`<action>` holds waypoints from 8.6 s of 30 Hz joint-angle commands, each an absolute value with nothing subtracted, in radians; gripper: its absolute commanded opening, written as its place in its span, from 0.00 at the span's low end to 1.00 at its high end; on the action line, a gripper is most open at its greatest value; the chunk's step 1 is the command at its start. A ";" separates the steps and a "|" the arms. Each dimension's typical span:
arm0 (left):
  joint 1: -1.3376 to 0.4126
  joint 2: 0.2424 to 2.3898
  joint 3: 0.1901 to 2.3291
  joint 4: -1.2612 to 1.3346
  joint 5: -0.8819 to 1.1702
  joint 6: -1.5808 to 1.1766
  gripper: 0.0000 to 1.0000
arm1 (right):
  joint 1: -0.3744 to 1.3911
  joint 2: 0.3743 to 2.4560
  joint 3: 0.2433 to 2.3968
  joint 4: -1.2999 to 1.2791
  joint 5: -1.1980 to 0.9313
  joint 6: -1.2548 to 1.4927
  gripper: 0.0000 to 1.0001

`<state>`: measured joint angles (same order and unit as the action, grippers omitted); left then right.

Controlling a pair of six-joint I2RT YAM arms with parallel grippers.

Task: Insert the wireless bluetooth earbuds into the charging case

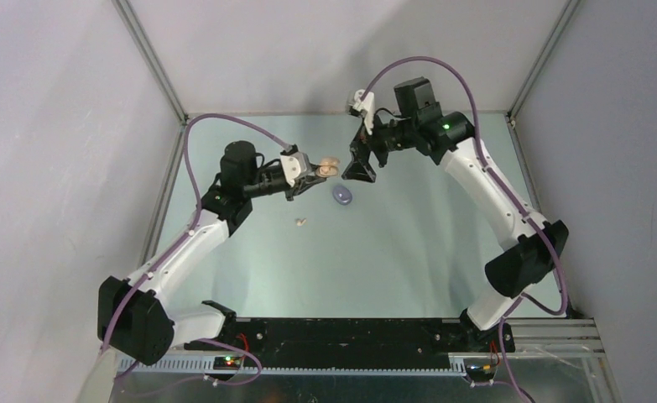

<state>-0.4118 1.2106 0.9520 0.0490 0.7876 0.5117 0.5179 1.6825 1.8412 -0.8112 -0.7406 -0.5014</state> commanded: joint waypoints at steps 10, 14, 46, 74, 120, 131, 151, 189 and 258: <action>-0.219 0.993 0.856 0.062 0.676 0.114 0.00 | 0.523 1.627 1.627 -0.695 -0.665 -0.595 0.62; -0.156 0.912 0.824 0.011 0.629 0.057 0.00 | 0.596 1.719 1.634 -0.710 -0.622 -0.728 0.41; 0.109 0.742 0.765 -0.079 0.547 -0.189 0.00 | 0.844 2.331 1.948 -0.492 -0.186 -0.829 0.23; 0.111 0.716 0.705 0.019 0.558 -0.224 0.00 | 0.935 2.223 1.802 -0.583 -0.174 -0.832 0.23; 0.114 0.696 0.671 -0.016 0.557 -0.165 0.00 | 0.873 2.497 2.237 -0.937 -0.505 -1.038 0.30; 0.113 0.690 0.667 -0.032 0.560 -0.153 0.00 | 0.875 2.542 2.305 -0.991 -0.476 -1.018 0.19; -0.130 1.075 0.913 0.184 0.589 -0.145 0.00 | 0.709 1.463 1.408 -0.191 -0.122 -0.852 0.00; -0.508 1.277 1.021 0.554 0.494 -0.024 0.00 | 0.853 1.363 1.404 -0.028 0.031 -1.090 0.00; -0.532 1.255 0.970 0.771 0.468 0.172 0.00 | 0.848 1.363 1.067 0.408 -0.152 -1.485 0.25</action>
